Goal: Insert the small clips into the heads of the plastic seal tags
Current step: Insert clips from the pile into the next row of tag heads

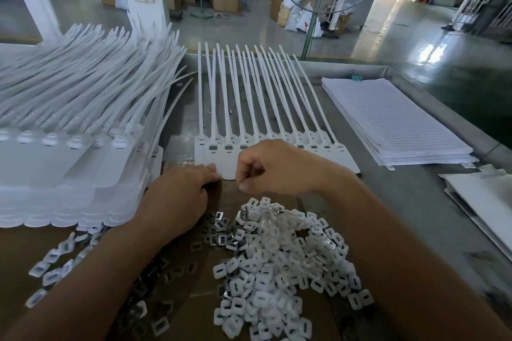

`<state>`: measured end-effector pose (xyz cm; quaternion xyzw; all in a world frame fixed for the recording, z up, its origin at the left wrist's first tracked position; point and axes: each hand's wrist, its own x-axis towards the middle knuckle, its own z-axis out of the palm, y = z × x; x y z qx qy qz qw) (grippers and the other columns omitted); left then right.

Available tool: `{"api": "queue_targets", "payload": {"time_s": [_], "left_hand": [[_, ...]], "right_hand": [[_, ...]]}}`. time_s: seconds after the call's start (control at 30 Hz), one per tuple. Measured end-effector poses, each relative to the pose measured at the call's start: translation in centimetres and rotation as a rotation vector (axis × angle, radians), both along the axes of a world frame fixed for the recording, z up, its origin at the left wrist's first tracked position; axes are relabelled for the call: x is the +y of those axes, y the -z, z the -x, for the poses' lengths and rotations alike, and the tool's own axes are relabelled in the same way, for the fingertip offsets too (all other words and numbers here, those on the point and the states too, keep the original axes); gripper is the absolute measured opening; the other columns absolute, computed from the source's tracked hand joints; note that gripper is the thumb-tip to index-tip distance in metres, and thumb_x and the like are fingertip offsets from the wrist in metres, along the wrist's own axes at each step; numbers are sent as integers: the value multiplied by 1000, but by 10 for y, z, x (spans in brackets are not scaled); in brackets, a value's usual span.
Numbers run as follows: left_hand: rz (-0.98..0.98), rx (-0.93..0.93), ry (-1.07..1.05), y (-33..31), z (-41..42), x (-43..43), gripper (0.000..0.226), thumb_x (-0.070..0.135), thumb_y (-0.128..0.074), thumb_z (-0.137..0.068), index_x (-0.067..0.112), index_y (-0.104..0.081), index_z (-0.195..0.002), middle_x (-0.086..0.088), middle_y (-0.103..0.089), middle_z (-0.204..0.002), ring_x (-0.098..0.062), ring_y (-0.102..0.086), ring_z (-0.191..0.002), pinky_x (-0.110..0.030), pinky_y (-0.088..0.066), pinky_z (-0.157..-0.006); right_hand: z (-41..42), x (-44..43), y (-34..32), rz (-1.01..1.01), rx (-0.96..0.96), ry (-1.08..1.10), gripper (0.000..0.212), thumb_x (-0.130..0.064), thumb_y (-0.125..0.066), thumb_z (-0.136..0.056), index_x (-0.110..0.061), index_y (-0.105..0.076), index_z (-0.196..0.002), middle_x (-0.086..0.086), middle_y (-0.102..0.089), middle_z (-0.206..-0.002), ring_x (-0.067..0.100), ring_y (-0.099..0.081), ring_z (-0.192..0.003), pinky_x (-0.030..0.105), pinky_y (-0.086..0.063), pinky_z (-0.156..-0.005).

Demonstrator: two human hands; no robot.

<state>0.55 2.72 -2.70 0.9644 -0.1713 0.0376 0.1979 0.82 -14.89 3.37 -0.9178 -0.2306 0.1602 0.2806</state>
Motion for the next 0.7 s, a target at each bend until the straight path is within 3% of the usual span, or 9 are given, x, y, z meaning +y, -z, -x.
{"api": "queue_targets", "payload": {"time_s": [0.17,0.33,0.4,0.53,0.7], "left_hand": [[11,29,15,0,0,1,49,4,-41,-88,27,-48,-131,16,-37,-142,-6,-32,-132,-23,-22,-108],[20,23,8,1,-1,0,50,4,-40,-88,28,-48,-130,17,-37,-141,-4,-31,-132,-20,-21,-107],[26,20,5,2,-1,1,49,4,-40,-88,28,-50,-129,17,-38,-141,-4,-32,-131,-20,-22,-106],[25,17,2,2,-1,1,48,4,-41,-88,27,-50,-129,17,-39,-140,-4,-34,-131,-22,-23,-107],[26,19,4,1,0,1,49,2,-41,-87,27,-50,-129,16,-39,-140,-5,-33,-131,-22,-22,-107]], "right_hand": [[-17,-29,-1,-109,-73,269,25,-5,-66,-80,-29,-59,-76,-11,-63,-78,2,-60,-71,17,-48,-64],[-34,-87,10,-249,-230,654,18,-4,-65,-82,-23,-65,-83,-9,-63,-76,5,-58,-69,16,-43,-59],[-36,-109,16,-316,-276,793,20,-5,-66,-80,-24,-67,-82,-10,-64,-74,5,-58,-68,18,-44,-61],[-39,-134,31,-339,-271,965,17,-7,-66,-81,-20,-71,-91,-3,-65,-89,13,-58,-88,30,-47,-85],[-41,-141,46,-345,-167,1016,17,-6,-67,-80,-12,-71,-96,2,-63,-94,13,-53,-86,27,-42,-81]]}}
